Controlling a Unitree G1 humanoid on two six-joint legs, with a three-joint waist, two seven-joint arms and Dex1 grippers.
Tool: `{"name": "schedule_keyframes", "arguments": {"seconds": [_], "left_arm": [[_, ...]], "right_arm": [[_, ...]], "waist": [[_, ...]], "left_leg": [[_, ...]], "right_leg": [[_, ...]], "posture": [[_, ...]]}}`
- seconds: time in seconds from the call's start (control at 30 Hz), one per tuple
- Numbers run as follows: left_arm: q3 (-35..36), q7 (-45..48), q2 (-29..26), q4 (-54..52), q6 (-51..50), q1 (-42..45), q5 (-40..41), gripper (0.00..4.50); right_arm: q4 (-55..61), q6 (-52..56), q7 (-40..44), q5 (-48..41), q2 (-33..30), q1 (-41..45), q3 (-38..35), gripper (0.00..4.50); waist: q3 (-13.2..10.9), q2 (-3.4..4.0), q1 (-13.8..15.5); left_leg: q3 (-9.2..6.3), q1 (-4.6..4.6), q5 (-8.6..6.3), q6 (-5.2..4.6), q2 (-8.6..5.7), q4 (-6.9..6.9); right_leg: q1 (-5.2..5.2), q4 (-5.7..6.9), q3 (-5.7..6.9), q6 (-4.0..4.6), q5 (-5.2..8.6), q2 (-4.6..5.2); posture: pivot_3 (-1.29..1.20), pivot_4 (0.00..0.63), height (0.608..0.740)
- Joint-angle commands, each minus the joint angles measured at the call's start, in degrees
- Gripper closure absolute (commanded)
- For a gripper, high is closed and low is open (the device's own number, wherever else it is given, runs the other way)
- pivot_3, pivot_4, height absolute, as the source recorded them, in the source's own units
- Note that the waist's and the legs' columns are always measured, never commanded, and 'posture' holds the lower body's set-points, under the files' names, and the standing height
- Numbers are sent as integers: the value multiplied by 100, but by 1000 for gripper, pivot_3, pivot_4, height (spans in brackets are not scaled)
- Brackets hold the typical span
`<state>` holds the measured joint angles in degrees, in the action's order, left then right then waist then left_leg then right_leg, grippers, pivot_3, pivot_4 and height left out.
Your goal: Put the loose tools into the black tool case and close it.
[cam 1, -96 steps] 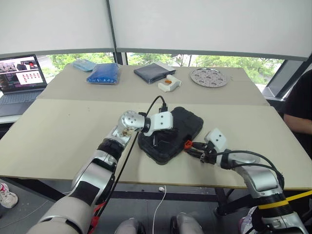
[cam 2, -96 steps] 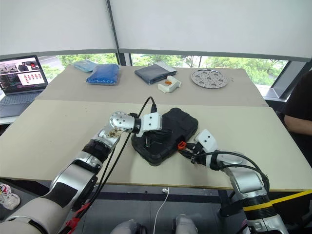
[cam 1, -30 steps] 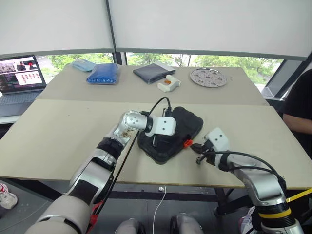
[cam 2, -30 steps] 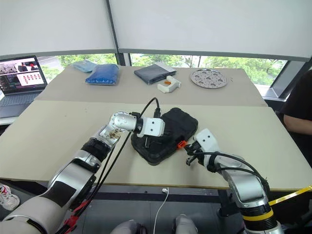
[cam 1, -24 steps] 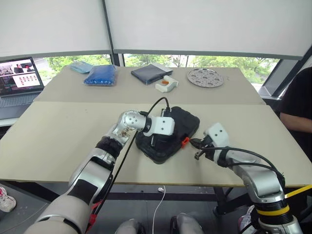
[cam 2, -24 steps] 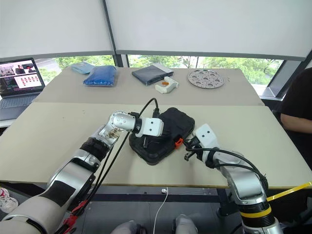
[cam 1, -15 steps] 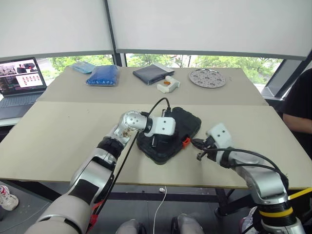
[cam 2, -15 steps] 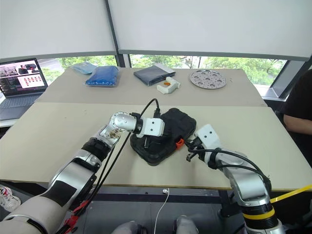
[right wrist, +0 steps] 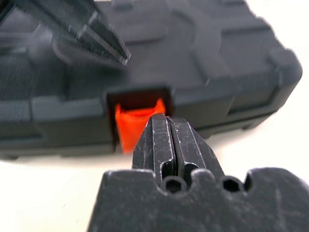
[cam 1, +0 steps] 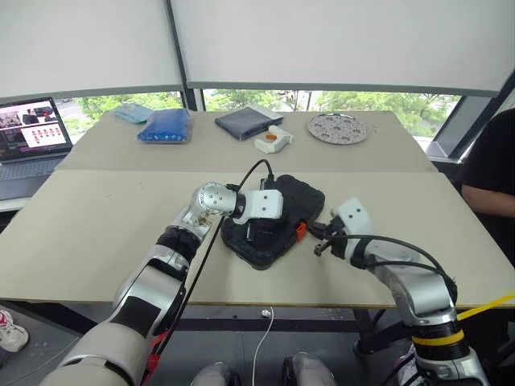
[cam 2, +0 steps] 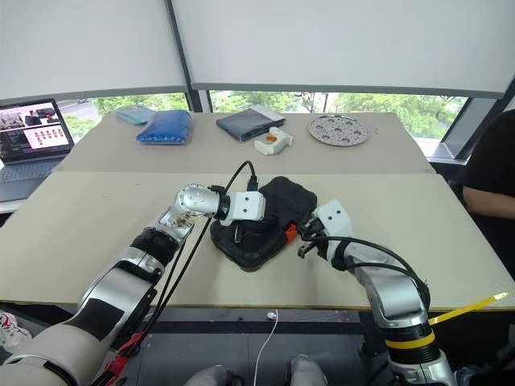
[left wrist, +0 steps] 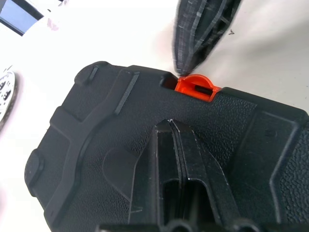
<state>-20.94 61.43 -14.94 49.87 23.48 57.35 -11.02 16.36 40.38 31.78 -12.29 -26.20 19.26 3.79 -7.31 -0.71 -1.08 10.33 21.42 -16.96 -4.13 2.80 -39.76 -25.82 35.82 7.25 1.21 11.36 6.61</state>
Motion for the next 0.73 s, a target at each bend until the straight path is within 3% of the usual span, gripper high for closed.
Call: {"name": "schedule_keyframes", "arguments": {"seconds": [0.03,0.07,0.17,0.3,0.47,0.53,0.73], "left_arm": [[15,-29,-109,436,-467,-383,-60,4500],[180,29,-160,382,-675,-372,105,4235],[746,334,-537,51,-1413,-341,719,3450],[1553,1255,-1638,-899,-2619,-500,1693,2023],[2137,2208,-3100,-2250,-4368,-745,2559,183],[2263,2371,-3467,-2603,-4640,-948,2716,0],[2522,2168,-3712,-2933,-4704,-1346,2876,0]], "right_arm": [[391,-52,173,-159,-247,-141,-245,4487],[493,6,256,-255,-372,-225,-412,4500],[747,47,843,-772,-939,-509,-1098,3711],[589,-163,2278,-1546,-2156,-767,-2161,2367],[-250,-53,3736,-2218,-3364,-790,-2979,635],[-543,-84,4019,-2310,-3623,-754,-3063,90],[-822,-234,4476,-2391,-3886,-797,-3001,90]], "waist": [[3,6,27],[4,8,34],[-9,-11,19],[-87,-39,-167],[-211,-63,-88],[-213,-66,-2],[-216,-62,142]], "left_leg": [[0,0,0,0,-1,2],[0,3,0,0,-1,2],[-1,46,3,-7,-4,-1],[0,78,30,-40,1,-1],[-11,93,52,46,3,13],[-12,127,56,51,2,0],[-11,148,29,5,-39,-19]], "right_leg": [[-13,-1,0,0,0,1],[-19,-1,0,1,1,1],[-29,-1,-1,-1,-1,1],[-62,2,-4,8,-9,-16],[-86,10,3,44,13,-52],[-109,10,10,47,12,-58],[-108,5,14,16,25,-24]], "posture": [[0,150,718],[0,150,718],[0,150,718],[0,150,718],[0,150,718],[0,150,718],[0,150,718]]}}
